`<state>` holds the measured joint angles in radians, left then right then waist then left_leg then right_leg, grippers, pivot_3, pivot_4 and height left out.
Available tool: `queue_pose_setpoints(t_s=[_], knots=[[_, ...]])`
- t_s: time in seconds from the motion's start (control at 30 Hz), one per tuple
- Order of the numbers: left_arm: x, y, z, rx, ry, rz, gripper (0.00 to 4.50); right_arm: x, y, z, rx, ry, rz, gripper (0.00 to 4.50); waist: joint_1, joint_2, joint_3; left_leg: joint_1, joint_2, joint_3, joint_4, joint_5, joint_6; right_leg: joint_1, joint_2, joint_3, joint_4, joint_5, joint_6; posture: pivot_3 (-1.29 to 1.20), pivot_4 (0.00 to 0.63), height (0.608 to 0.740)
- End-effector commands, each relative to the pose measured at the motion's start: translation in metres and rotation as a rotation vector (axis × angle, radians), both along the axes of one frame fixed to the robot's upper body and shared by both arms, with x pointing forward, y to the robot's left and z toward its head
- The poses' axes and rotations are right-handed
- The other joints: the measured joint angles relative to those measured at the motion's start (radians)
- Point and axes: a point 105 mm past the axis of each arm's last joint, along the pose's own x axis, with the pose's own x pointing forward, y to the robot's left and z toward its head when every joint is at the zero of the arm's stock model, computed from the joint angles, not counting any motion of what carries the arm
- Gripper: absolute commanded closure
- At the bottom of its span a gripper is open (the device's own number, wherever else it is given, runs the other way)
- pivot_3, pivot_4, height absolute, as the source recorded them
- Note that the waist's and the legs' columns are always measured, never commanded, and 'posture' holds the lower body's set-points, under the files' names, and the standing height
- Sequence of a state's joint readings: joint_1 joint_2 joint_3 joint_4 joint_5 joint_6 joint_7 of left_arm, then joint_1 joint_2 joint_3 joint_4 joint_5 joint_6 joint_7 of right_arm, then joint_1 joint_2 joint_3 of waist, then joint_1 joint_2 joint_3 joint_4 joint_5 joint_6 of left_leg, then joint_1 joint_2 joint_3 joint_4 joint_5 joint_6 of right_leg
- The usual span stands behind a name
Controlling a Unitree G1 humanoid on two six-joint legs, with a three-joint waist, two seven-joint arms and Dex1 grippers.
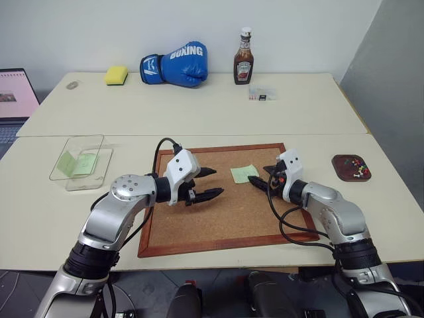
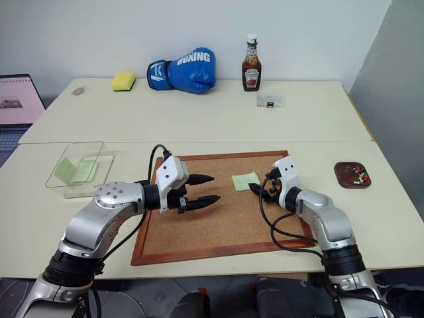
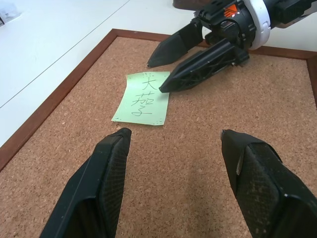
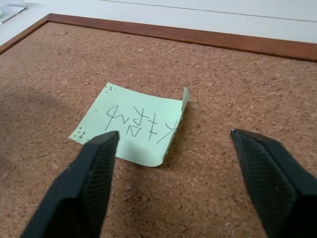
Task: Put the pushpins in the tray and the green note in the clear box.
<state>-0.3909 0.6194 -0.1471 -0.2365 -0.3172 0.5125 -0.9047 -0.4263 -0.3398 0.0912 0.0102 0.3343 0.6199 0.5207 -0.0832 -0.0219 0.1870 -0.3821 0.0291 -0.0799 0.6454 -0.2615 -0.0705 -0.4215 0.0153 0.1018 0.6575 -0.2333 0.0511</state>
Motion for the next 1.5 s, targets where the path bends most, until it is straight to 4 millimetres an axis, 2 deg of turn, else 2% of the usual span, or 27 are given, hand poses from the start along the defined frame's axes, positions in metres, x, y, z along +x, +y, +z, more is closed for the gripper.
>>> queue_pose_setpoints(t_s=[0.03, 0.23, 0.47, 0.5, 0.7, 0.93, 1.1, 1.23, 1.27, 1.37, 1.5], knots=[[0.001, -0.001, 0.008, 0.017, -0.062, -0.007, 1.4, 0.003, 0.006, 0.015, 0.004, -0.063, 0.034, 1.75, 0.0, 0.0, 0.0, 0.0, 0.0, 0.0, 0.0, 0.0, 0.0, 0.0, 0.0, 0.0, 0.0, 0.0, 0.0, 0.0, 0.15, 0.74], [0.002, 0.0, 0.008, 0.012, -0.064, -0.002, 1.4, 0.001, 0.011, 0.017, 0.011, -0.071, 0.065, 2.89, 0.0, 0.0, 0.0, 0.0, 0.0, 0.0, 0.0, 0.0, 0.0, 0.0, 0.0, 0.0, 0.0, 0.0, 0.0, 0.0, 0.15, 0.74], [0.004, -0.002, 0.013, 0.0, -0.079, 0.005, 1.4, -0.001, 0.013, 0.019, 0.031, -0.063, 0.084, 4.41, 0.0, 0.0, 0.0, 0.0, 0.0, 0.0, 0.0, 0.0, 0.0, 0.0, 0.0, 0.0, 0.0, 0.0, 0.0, 0.0, 0.15, 0.74], [0.004, -0.002, 0.013, -0.002, -0.078, 0.004, 1.4, -0.001, 0.013, 0.019, 0.029, -0.063, 0.084, 4.48, 0.0, 0.0, 0.0, 0.0, 0.0, 0.0, 0.0, 0.0, 0.0, 0.0, 0.0, 0.0, 0.0, 0.0, 0.0, 0.0, 0.15, 0.74], [0.006, 0.0, 0.015, -0.016, -0.074, 0.015, 1.4, 0.001, 0.006, 0.025, 0.018, -0.091, 0.073, 4.48, 0.0, 0.0, 0.0, 0.0, 0.0, 0.0, 0.0, 0.0, 0.0, 0.0, 0.0, 0.0, 0.0, 0.0, 0.0, 0.0, 0.15, 0.74], [0.016, 0.01, 0.026, -0.102, -0.027, 0.07, 1.4, -0.015, 0.003, 0.061, -0.006, -0.248, 0.202, 4.48, 0.0, 0.0, 0.0, 0.0, 0.0, 0.0, 0.0, 0.0, 0.0, 0.0, 0.0, -0.001, 0.0, 0.0, 0.0, 0.0, 0.15, 0.74], [0.016, 0.005, 0.028, -0.179, 0.056, 0.049, 1.4, -0.028, 0.008, 0.076, -0.038, -0.32, 0.302, 4.48, 0.0, 0.0, 0.0, 0.0, 0.0, 0.0, 0.0, 0.0, 0.0, 0.0, 0.0, -0.001, 0.0, 0.0, 0.0, 0.0, 0.15, 0.74], [0.012, -0.002, 0.028, -0.216, 0.102, 0.013, 0.84, -0.034, 0.021, 0.083, -0.014, -0.339, 0.339, 4.5, -0.001, 0.0, 0.0, 0.0, 0.0, -0.001, 0.0, 0.0, 0.0, 0.0, 0.0, -0.001, 0.0, 0.0, 0.0, 0.0, 0.15, 0.74], [0.011, -0.004, 0.029, -0.229, 0.113, 0.004, 0.54, -0.035, 0.023, 0.084, -0.012, -0.346, 0.346, 4.5, -0.001, 0.0, 0.0, 0.0, 0.0, -0.001, 0.0, 0.0, 0.0, 0.0, 0.0, -0.001, 0.0, 0.0, 0.0, 0.0, 0.15, 0.74], [0.008, -0.01, 0.027, -0.226, 0.132, -0.008, 0.04, -0.04, 0.034, 0.085, -0.016, -0.37, 0.375, 4.5, -0.001, 0.0, 0.0, 0.0, 0.0, -0.001, 0.0, 0.0, 0.0, 0.0, 0.0, -0.001, 0.0, 0.0, 0.0, 0.0, 0.15, 0.74], [0.005, -0.016, 0.024, -0.231, 0.186, -0.026, 0.01, -0.045, 0.042, 0.086, -0.006, -0.381, 0.398, 4.5, 0.0, 0.0, 0.0, 0.0, 0.0, -0.001, 0.0, 0.0, 0.0, 0.0, 0.0, -0.001, 0.0, 0.0, 0.0, 0.0, 0.15, 0.74]])
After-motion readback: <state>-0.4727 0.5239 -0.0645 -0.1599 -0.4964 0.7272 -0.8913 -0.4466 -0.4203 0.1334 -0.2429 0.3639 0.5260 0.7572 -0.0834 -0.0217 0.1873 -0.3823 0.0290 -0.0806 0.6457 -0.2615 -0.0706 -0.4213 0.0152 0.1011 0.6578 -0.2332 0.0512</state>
